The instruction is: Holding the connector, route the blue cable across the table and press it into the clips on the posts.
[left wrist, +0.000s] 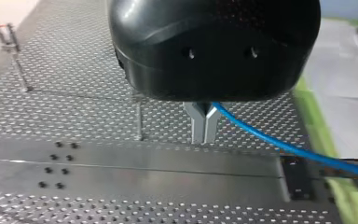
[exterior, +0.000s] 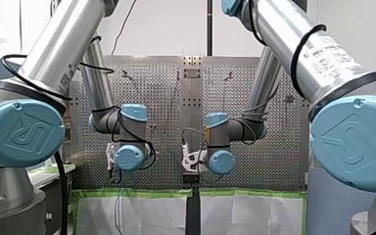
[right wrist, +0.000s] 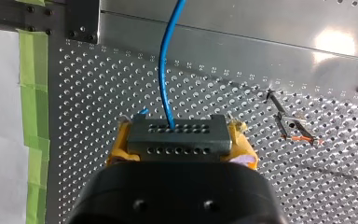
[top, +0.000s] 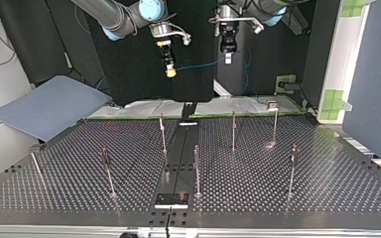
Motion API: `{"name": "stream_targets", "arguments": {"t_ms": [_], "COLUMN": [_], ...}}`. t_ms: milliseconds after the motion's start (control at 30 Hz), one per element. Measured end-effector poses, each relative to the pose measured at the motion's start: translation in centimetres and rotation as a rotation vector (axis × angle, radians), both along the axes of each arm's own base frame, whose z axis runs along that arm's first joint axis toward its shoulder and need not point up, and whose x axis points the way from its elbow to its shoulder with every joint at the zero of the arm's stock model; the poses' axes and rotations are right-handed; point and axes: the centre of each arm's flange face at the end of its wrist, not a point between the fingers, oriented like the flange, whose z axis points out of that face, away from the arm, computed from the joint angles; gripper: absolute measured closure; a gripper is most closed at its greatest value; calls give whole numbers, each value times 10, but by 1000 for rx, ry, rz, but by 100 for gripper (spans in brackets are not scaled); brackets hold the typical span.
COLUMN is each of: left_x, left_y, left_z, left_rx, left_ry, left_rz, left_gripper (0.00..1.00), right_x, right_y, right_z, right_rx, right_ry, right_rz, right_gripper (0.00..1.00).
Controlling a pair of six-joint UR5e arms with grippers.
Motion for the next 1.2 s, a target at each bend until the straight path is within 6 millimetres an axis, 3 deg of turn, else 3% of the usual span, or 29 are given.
{"name": "stream_targets", "arguments": {"t_ms": [733,900,1200], "left_x": [0,17,49], "left_y": [1,-5,0], "left_z": [0,17,56], "left_rx": [10,-32,-81], "left_ry": [10,-19,-77], "left_rz": [-3,-4,89], "left_gripper": [100,100,100], "right_x": [2,18,49], "right_y": [0,3,-6], "right_z": [2,21,79], "right_rx": [-3,-18,-49], "right_ry": [-1,-26,-109], "right_rz": [0,24,93], "right_gripper": [100,100,100]}}
